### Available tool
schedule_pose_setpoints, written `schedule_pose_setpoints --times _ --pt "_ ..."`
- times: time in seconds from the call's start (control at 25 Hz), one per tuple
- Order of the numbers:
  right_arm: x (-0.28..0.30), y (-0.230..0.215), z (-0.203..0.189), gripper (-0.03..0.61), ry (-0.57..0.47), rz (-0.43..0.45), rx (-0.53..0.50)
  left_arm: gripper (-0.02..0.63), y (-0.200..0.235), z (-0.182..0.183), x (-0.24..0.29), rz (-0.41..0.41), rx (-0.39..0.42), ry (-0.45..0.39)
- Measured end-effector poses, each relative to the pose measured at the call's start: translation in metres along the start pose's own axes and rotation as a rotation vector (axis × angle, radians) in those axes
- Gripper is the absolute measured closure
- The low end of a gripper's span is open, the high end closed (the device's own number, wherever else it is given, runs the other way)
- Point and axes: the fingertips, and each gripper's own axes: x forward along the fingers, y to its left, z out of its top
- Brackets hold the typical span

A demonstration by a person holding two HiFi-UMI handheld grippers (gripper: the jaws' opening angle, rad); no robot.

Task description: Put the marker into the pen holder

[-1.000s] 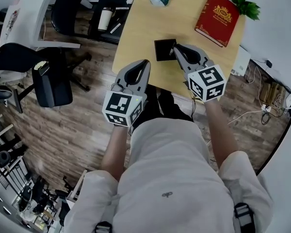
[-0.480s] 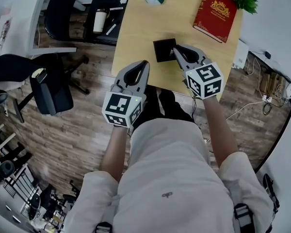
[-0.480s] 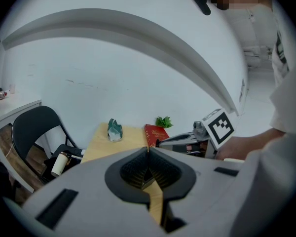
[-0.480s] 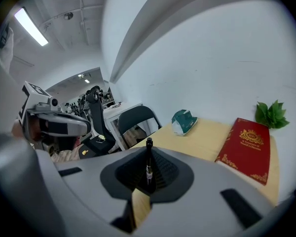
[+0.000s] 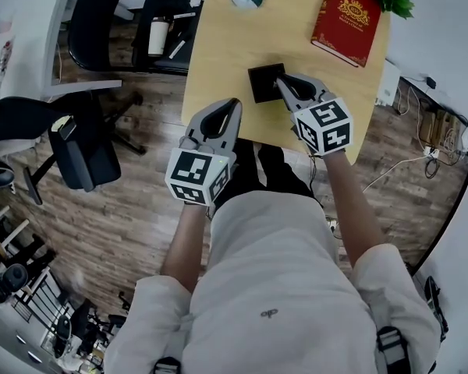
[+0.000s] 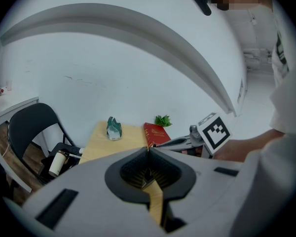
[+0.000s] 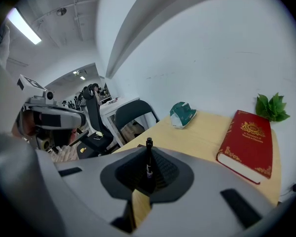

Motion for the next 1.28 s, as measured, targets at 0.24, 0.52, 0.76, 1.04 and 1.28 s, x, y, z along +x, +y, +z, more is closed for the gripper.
schedule_pose_setpoints --times 0.24,0.52,0.76,1.04,1.28 --pt "0.01 0.0 -0.009 0.555 0.035 0.001 0.004 0.604 0.005 -0.006 0.001 -0.006 -0.011 0.016" --pt "0.021 0.0 -0.023 0.555 0.084 0.004 -0.003 0.604 0.006 -0.002 0.008 -0.019 -0.007 0.015" --pt "0.029 0.006 -0.031 0.555 0.13 0.035 -0.044 0.604 0.006 -0.003 0.013 -0.03 0.001 0.025" --pt "0.035 0.005 -0.031 0.555 0.141 0.031 -0.047 0.604 0.006 -0.003 0.014 -0.033 -0.004 0.026" --pt "0.039 0.004 -0.03 0.555 0.139 0.026 -0.04 0.604 0.006 -0.007 0.013 -0.029 -0.009 0.028"
